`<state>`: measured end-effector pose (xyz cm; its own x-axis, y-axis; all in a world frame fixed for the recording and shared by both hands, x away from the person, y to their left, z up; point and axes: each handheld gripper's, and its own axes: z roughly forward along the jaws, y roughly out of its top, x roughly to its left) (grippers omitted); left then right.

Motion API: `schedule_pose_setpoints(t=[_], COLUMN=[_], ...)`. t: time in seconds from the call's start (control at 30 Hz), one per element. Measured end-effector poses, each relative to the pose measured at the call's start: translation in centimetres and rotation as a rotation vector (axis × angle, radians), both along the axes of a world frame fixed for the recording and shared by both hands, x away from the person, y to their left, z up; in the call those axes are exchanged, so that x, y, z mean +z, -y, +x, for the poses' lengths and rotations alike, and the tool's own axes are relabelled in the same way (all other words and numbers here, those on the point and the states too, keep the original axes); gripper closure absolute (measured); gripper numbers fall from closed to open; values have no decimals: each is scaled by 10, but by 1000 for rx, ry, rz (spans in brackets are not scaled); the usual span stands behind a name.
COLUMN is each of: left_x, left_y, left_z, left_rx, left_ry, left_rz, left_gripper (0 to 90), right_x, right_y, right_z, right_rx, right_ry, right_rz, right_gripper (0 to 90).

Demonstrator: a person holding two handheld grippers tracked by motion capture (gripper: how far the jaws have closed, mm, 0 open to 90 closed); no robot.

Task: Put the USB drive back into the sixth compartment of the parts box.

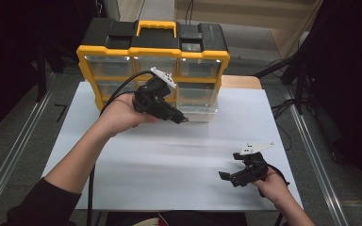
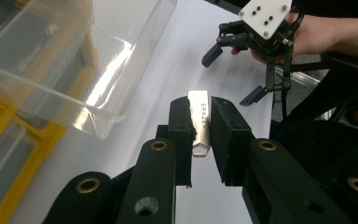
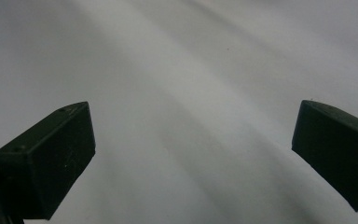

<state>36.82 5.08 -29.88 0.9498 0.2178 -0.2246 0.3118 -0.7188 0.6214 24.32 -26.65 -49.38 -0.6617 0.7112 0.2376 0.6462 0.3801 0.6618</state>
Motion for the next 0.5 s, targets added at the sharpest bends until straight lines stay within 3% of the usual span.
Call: schedule_pose_setpoints(t=[0.5], left_x=[20], left_y=[13], left_z=[15], left_rx=[33], left_ry=[37], left_rz=[-6], left_gripper=[793], right_x=[0], right_y=[0], right_z=[0], right_rx=[4], right_ry=[0], right_rz=[0], right_gripper=[0])
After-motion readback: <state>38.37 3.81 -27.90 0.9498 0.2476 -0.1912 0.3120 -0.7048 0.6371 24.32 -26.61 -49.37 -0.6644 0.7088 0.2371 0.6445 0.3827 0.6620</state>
